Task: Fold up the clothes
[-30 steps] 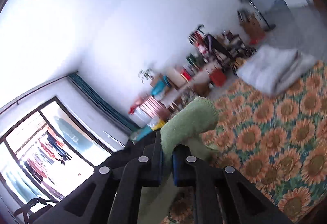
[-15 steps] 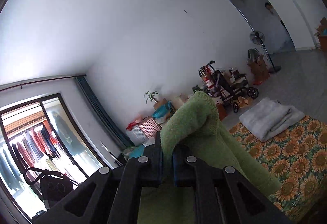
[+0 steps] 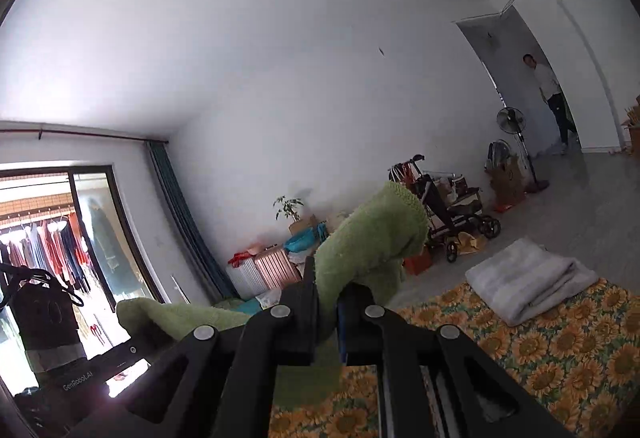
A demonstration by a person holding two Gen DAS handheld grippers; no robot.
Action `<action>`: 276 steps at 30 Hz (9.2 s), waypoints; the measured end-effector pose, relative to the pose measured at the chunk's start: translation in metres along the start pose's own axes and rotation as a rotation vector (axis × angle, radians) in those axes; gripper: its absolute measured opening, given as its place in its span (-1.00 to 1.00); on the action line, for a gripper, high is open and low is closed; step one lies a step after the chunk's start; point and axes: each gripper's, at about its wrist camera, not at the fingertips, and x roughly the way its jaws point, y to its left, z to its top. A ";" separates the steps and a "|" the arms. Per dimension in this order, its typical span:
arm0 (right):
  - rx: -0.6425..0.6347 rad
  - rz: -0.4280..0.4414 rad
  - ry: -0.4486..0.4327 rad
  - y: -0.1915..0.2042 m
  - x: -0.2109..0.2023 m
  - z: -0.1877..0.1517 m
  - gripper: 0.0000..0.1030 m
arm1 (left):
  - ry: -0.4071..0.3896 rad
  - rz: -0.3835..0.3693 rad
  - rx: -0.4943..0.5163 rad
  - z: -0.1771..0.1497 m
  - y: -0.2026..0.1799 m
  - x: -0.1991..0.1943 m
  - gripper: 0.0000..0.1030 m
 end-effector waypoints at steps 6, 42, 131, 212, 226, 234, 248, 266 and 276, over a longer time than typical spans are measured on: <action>0.136 -0.112 0.293 -0.068 0.005 -0.114 -0.84 | 0.147 0.058 -0.138 -0.123 0.021 0.000 -0.87; 0.259 -0.352 0.729 -0.138 0.032 -0.171 -0.83 | 0.695 0.082 -0.534 -0.278 0.020 0.055 -0.87; -0.239 -0.104 0.710 -0.085 0.180 -0.155 -0.43 | 0.420 0.903 -0.187 -0.208 0.175 0.053 0.29; 0.806 -0.053 0.725 -0.174 0.179 -0.220 -0.53 | 0.166 0.301 -1.158 -0.241 0.152 0.045 -0.76; 0.536 0.029 0.299 -0.177 0.051 -0.057 -0.58 | 0.311 0.027 -0.992 -0.183 0.108 0.089 -0.75; 0.549 -0.112 0.384 -0.243 0.039 -0.019 -0.58 | 0.519 -0.087 -0.935 -0.169 0.071 0.188 -0.75; 0.169 -0.222 0.153 -0.308 0.145 0.160 -0.57 | 0.515 -0.125 -0.805 -0.064 0.071 0.384 -0.76; 0.258 -0.757 0.513 -0.499 0.212 -0.010 0.34 | 0.761 0.231 -0.518 -0.201 0.111 0.460 0.53; 0.270 -0.864 0.567 -0.487 0.226 -0.006 0.46 | 0.806 0.486 -0.250 -0.199 0.104 0.426 0.57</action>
